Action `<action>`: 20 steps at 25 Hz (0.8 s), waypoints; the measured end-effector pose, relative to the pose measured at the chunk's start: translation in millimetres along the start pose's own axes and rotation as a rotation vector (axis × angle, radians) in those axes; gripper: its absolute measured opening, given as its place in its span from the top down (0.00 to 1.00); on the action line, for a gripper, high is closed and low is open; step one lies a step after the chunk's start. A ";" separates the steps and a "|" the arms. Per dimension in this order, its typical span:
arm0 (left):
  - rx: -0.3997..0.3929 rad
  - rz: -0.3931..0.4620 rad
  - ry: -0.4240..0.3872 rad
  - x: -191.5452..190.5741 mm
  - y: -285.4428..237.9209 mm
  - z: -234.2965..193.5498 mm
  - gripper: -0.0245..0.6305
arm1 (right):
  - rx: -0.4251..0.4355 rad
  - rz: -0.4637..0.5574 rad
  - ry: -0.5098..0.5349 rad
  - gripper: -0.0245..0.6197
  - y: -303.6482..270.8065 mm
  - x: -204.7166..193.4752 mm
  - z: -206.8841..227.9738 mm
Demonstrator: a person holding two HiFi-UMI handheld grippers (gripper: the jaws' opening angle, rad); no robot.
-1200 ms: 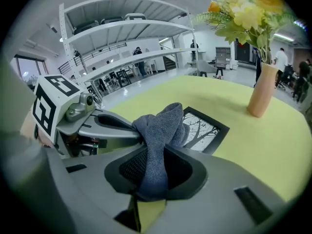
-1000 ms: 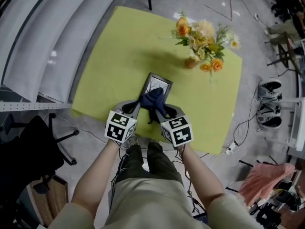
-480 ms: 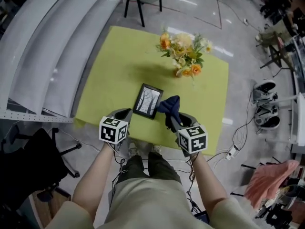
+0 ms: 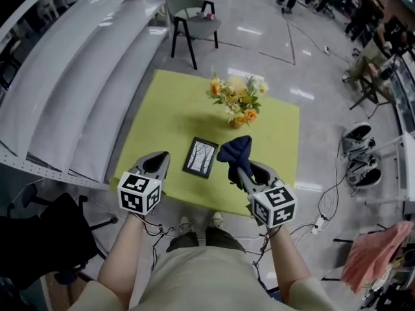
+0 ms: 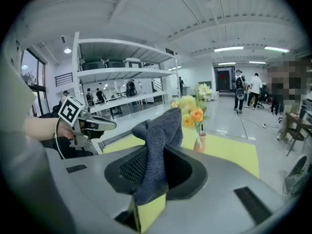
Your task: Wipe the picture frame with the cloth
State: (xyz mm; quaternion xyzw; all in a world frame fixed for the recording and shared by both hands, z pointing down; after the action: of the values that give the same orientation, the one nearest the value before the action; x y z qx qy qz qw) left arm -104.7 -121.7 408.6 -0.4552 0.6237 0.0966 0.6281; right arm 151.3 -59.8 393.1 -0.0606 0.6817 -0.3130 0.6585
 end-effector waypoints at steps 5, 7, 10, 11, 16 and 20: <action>0.026 0.140 -0.093 64.5 44.4 15.6 0.95 | 0.003 0.123 0.113 0.81 34.5 51.7 -13.9; 0.050 0.185 -0.144 85.7 61.4 20.6 0.95 | -0.006 0.168 0.169 0.81 45.7 71.5 -19.7; 0.088 0.241 -0.213 113.7 85.4 29.2 0.95 | -0.013 0.255 0.227 0.81 63.1 103.0 -27.5; 0.097 0.259 -0.226 121.5 93.5 32.9 0.95 | -0.013 0.285 0.233 0.81 69.9 112.6 -29.5; 0.152 0.378 -0.296 160.9 138.9 53.2 0.95 | -0.033 0.429 0.233 0.81 107.9 157.9 -37.1; 0.196 0.449 -0.365 182.9 169.2 68.0 0.95 | 0.001 0.528 0.280 0.81 136.0 178.3 -50.5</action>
State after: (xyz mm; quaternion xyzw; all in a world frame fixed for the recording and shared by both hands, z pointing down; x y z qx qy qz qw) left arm -136.8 -60.4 159.7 -0.2182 0.5918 0.2526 0.7337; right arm 126.6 -22.2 167.8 0.1629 0.7578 -0.1368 0.6168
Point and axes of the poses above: the fingertips, and each gripper's own axes: y backward along the fingers, z to its right, x out of its top, the point moved 5 cm from there along y, backward along the fingers, and after that the axes turned 8 degrees about -x, right-handed, at the moved point
